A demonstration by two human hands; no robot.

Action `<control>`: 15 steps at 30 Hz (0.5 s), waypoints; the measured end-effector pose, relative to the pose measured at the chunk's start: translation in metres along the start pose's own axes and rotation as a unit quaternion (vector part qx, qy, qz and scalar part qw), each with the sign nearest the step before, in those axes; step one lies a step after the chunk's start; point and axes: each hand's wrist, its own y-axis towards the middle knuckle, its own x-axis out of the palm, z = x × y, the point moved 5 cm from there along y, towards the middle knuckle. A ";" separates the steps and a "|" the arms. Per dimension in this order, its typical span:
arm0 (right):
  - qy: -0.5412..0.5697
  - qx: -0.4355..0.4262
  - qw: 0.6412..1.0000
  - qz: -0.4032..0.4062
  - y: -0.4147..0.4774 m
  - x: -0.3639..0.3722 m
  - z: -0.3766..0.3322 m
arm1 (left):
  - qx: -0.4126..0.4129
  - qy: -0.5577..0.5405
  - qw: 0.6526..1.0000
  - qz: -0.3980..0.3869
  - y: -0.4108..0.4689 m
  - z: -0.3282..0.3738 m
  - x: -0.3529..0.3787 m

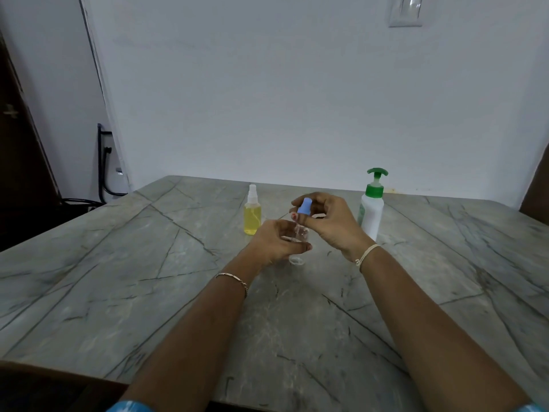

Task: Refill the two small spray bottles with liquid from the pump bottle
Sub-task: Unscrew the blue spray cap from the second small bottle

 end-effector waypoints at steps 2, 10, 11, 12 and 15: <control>0.017 -0.007 1.000 0.010 0.001 -0.006 -0.006 | -0.004 0.005 1.000 0.001 0.002 -0.002 0.000; 0.053 -0.037 0.995 0.082 0.005 -0.044 -0.020 | 0.006 0.018 1.000 0.007 0.002 -0.003 -0.001; 0.043 -0.035 0.994 0.097 0.005 -0.050 -0.019 | 0.009 0.020 1.000 0.007 0.002 -0.002 -0.001; 0.031 -0.028 0.993 0.109 0.005 -0.054 -0.016 | 0.012 0.023 1.000 0.006 0.003 -0.002 -0.001; -0.007 0.008 0.992 0.129 0.003 -0.062 0.000 | 0.016 0.030 0.999 0.003 0.002 -0.002 -0.001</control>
